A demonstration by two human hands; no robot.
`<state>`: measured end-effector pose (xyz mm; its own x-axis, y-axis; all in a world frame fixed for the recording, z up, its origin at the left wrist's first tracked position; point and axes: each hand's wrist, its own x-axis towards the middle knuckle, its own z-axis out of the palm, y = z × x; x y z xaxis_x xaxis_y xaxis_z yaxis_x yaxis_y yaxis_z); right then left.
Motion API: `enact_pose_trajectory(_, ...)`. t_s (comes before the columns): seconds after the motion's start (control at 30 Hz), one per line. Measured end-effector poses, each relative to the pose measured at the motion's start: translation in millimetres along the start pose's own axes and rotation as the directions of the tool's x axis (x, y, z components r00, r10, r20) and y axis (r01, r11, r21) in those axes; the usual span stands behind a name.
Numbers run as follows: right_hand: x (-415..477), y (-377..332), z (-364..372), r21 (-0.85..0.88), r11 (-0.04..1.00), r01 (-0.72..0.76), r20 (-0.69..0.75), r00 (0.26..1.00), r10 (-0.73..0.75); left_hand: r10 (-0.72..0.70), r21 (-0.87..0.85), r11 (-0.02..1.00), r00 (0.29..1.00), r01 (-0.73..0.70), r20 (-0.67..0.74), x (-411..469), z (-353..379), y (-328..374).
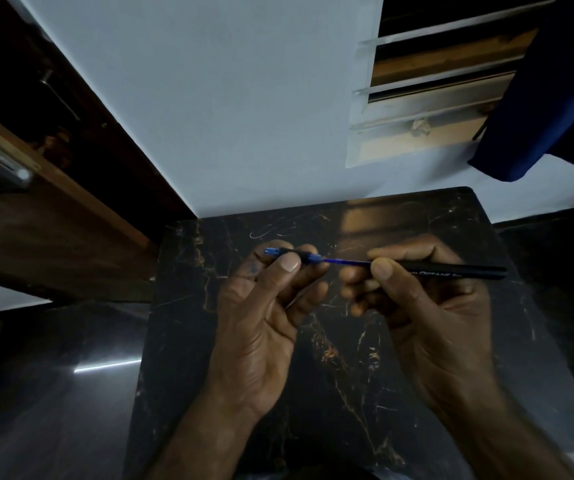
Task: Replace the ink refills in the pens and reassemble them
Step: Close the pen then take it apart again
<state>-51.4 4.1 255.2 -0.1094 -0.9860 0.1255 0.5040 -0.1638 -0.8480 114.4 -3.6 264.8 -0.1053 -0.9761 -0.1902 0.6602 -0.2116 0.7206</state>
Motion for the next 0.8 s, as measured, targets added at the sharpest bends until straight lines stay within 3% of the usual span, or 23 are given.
enact_pose_trajectory(0.67,-1.2,10.1,0.3,-0.007,1.0,-0.019,0.1,0.995,0.019,0.165,0.3,0.944,0.985,-0.141,-0.058,-6.6,-16.0,-0.6)
enact_pose_trajectory(0.8,-1.7,14.0,6.8,-0.054,0.998,0.015,0.124,0.992,-0.008,0.157,0.31,0.938,0.987,-0.155,0.017,-11.6,-14.9,0.3)
